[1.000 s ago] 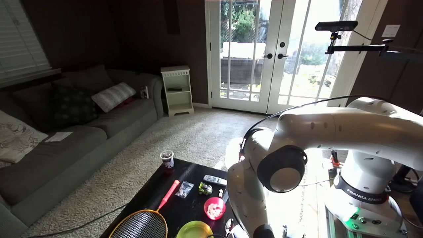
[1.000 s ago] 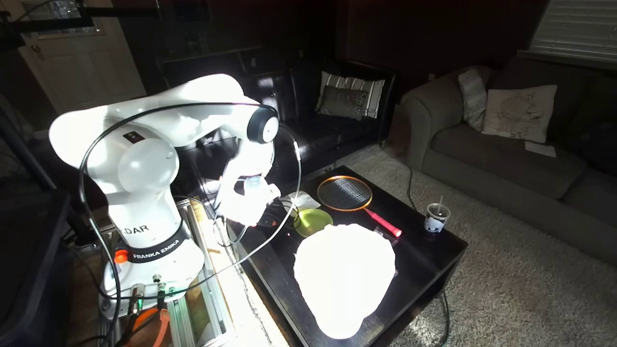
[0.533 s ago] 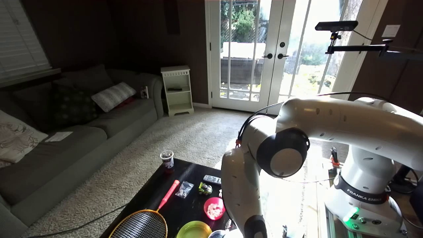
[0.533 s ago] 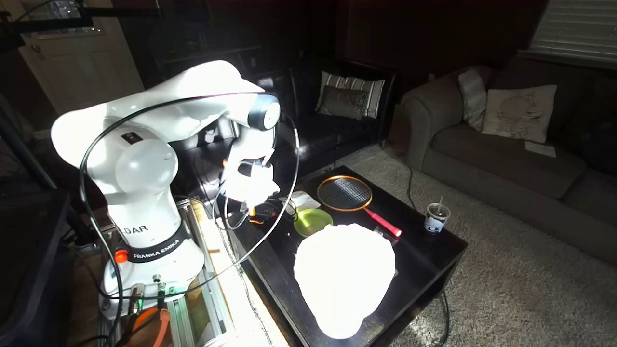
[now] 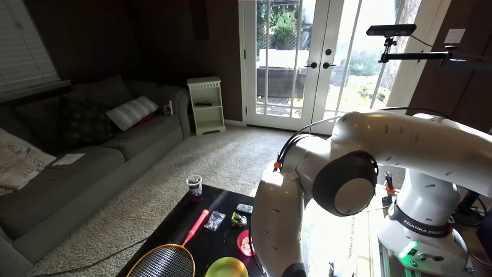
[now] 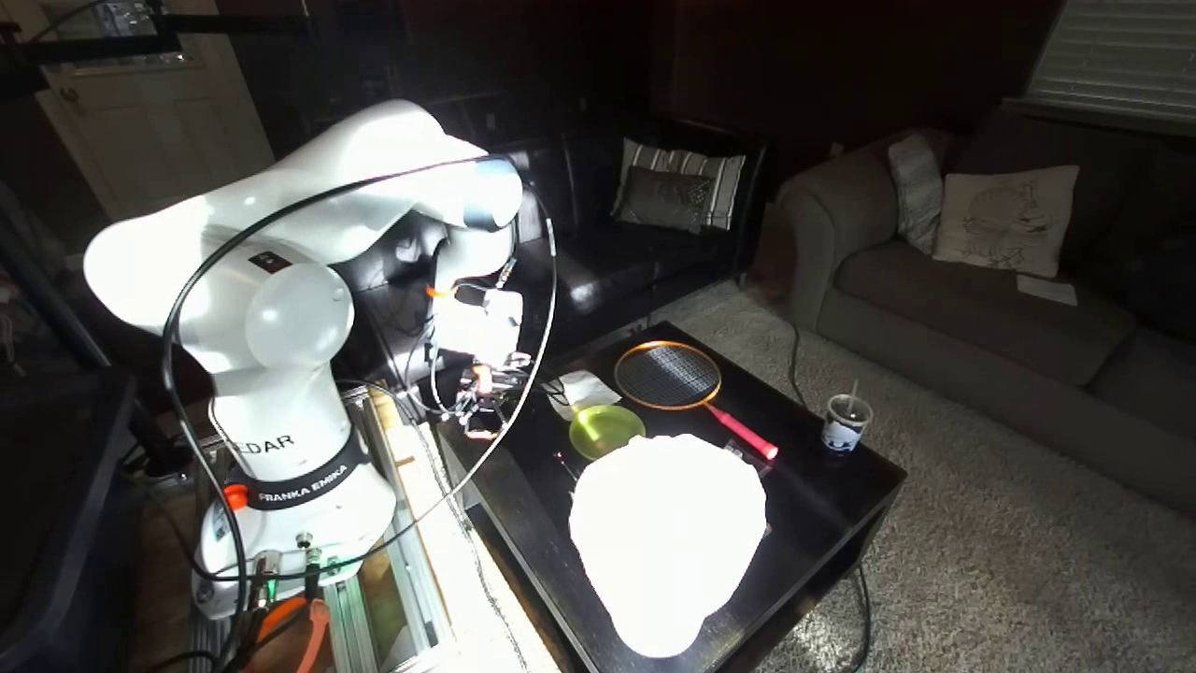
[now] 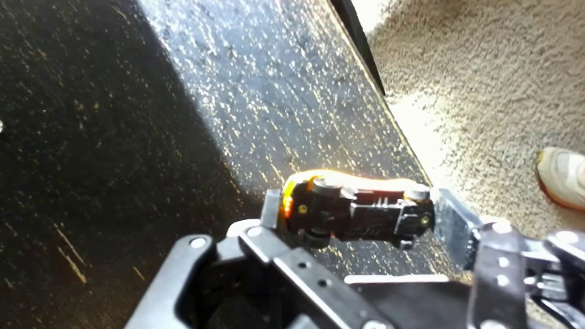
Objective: Pick up the orange object and place it back on the table.
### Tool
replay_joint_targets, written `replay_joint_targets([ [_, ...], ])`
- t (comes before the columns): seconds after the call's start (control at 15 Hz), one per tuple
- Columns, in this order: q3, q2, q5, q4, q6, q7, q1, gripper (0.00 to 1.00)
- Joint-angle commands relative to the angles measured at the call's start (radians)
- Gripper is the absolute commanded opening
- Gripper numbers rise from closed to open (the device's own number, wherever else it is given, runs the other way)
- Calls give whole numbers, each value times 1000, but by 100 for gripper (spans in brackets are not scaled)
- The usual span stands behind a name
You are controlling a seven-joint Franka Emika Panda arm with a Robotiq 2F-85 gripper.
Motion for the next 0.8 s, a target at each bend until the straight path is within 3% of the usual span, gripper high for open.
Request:
replay_joint_targets([
  [0.0,-56,41,-69,133,-184,40,111,56],
  [0.27,-106,98,-137,261,-367,28,203,56],
  [0.33,-69,49,-110,174,-295,23,146,81],
  [0.6,-89,84,-129,232,-342,23,183,81],
  [0.67,-100,91,-145,244,-361,21,202,56],
  [0.73,-115,114,-172,287,-442,1,243,56],
])
